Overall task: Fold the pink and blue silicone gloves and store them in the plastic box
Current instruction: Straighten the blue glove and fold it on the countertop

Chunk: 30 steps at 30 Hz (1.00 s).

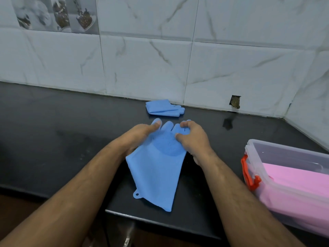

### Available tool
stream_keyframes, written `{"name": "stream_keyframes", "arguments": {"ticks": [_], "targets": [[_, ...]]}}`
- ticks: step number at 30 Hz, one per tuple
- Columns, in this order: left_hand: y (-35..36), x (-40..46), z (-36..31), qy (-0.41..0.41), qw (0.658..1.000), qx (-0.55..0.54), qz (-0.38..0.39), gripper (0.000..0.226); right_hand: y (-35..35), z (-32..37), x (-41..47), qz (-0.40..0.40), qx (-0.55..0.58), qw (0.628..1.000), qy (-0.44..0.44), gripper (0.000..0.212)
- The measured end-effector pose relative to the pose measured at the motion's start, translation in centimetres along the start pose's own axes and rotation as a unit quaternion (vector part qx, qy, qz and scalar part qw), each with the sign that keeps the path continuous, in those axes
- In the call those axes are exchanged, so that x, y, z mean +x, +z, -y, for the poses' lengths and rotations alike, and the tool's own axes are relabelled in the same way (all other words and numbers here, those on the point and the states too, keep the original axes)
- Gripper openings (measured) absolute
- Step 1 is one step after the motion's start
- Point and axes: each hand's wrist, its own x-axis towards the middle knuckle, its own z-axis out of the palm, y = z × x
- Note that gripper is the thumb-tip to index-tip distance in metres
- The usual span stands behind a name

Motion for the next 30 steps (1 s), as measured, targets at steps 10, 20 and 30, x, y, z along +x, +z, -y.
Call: {"name": "stream_keyframes", "arguments": {"ticks": [10,20,30], "targets": [[0.6,-0.4,0.3,-0.008,0.991,0.128,0.024,0.025,-0.4,0.6,-0.6,0.029,-0.179,0.983,0.01,0.045],[0.4,1.3,1.4,0.161,0.841,0.447,-0.259,0.05,-0.5,1.0,-0.8,-0.018,-0.276,0.961,0.029,0.035],[-0.2,5.5,1.0,0.182,0.858,0.394,-0.274,0.048,0.8,0.5,0.6,-0.043,-0.283,0.958,-0.029,0.037]]}}
